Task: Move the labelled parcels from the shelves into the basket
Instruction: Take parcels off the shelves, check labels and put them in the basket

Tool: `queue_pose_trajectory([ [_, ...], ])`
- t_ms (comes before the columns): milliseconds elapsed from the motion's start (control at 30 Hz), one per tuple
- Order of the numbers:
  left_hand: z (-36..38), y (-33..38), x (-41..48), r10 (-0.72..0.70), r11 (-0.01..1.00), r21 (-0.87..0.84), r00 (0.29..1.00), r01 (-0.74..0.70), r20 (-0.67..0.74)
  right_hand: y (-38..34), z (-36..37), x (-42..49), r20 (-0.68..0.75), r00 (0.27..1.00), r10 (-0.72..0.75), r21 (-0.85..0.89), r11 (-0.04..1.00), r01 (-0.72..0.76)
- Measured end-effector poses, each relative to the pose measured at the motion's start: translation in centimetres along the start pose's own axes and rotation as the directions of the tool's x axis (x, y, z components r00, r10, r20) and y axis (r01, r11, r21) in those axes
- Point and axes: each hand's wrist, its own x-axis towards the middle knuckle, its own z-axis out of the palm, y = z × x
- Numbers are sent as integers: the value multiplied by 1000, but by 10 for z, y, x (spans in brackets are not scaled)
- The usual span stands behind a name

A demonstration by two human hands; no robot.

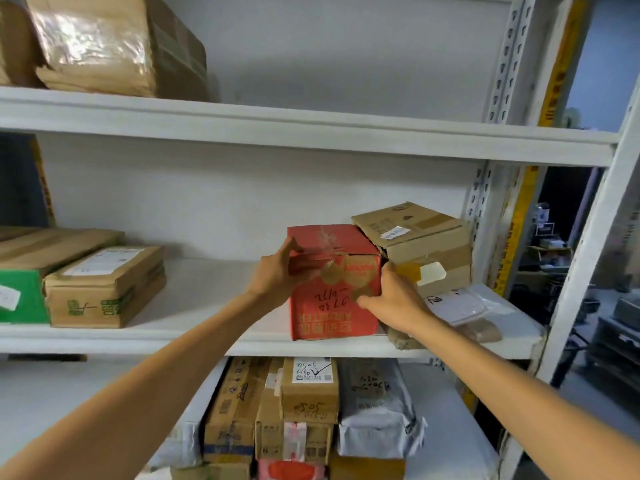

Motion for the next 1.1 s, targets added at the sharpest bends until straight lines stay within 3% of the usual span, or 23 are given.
queue_pose_trajectory([
  [133, -17, -8, -12, -32, 999, -39, 989, 27, -146, -13, 13, 6, -2, 1000, -19, 216, 976, 19],
  [300, -57, -16, -27, -209, 977, -85, 966, 198, -151, -51, 37, 11, 27, 986, 164, 275, 947, -165],
  [367, -74, -26, -31, -301, 951, -123, 943, 285, -141, -59, 50, 17, 47, 984, 174, 361, 915, -179],
  [467, -97, -35, -39, -448, 822, -379, 893, 426, 31, -70, 59, 18, 151, 979, 135, 483, 854, -192],
  [533, -115, -37, -46, -465, 743, -446, 864, 500, 194, -78, 55, 13, 253, 963, 90, 549, 806, -220],
  [633, -138, -51, -53, -400, 711, -395, 797, 582, 454, -83, 49, -4, 382, 923, 35, 595, 755, -275],
  [733, -140, -64, -67, -298, 800, -272, 747, 535, 594, -86, 59, -30, 398, 917, 2, 568, 785, -249],
  [800, -139, -68, -82, -236, 804, -333, 779, 492, 581, -90, 72, -49, 324, 945, 53, 553, 799, -235],
  [933, -147, -72, -105, -173, 686, -584, 877, 434, 449, -102, 89, -85, 85, 994, 65, 586, 804, -103],
  [1100, -152, -85, -130, -30, 633, -738, 960, 233, 278, -130, 90, -120, -221, 975, 12, 527, 843, 109],
])
